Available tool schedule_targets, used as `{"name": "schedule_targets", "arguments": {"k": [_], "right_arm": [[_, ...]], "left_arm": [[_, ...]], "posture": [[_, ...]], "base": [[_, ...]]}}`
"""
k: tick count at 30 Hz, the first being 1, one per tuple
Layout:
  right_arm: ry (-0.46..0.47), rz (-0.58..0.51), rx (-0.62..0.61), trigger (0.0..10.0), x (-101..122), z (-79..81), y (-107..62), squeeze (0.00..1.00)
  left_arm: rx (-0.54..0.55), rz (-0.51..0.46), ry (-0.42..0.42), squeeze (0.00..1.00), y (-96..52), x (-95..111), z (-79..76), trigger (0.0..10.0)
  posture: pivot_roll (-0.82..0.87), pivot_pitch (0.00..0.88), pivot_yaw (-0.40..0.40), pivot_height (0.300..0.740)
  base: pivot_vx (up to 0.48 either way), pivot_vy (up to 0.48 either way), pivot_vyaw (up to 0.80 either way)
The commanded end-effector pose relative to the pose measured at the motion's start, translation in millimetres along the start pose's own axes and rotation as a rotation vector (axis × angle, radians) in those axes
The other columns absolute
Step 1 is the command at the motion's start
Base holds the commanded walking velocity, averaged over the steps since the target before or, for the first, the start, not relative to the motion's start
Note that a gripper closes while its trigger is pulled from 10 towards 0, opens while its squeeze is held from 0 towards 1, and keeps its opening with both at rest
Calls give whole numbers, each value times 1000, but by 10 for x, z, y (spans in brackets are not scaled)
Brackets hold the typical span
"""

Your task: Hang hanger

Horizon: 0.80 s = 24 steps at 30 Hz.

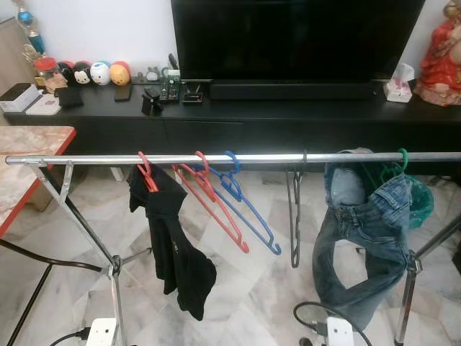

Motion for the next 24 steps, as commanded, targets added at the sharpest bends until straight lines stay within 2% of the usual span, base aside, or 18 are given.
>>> {"name": "schedule_targets", "arguments": {"k": [1, 5, 12, 24], "right_arm": [[6, -35, -6, 10000, 95, -6, 16, 0], [34, -45, -20, 10000, 124, -28, 21, 0], [28, -33, -19, 10000, 107, -37, 21, 0], [41, -31, -15, 10000, 98, 8, 24, 0]], "left_arm": [[2, 5, -12, 0, -4, -9, 13, 10000], [-1, 11, -5, 0, -6, -16, 15, 10000], [2, 17, -5, 0, -11, -27, 30, 10000], [-2, 22, 3, 0, -15, -34, 36, 10000]], "posture": [[-20, 0, -2, 740], [-17, 0, 2, 740], [-7, 0, 0, 740], [-10, 0, 7, 740]], "base": [[0, 0, 0], [0, 0, 0], [0, 0, 0], [-260, 0, 0]]}}
Point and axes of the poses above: a point about 5 cm out from each wrist's last joint towards the gripper, its own y axis pointing out of the wrist towards the gripper, its own x axis along the axis of the wrist's last joint, z = x × y, the point moved 4 cm from there along y, pointing out of the wrist towards the gripper, and after that the axes turned 11 degrees about -y, right-handed, at the moved point
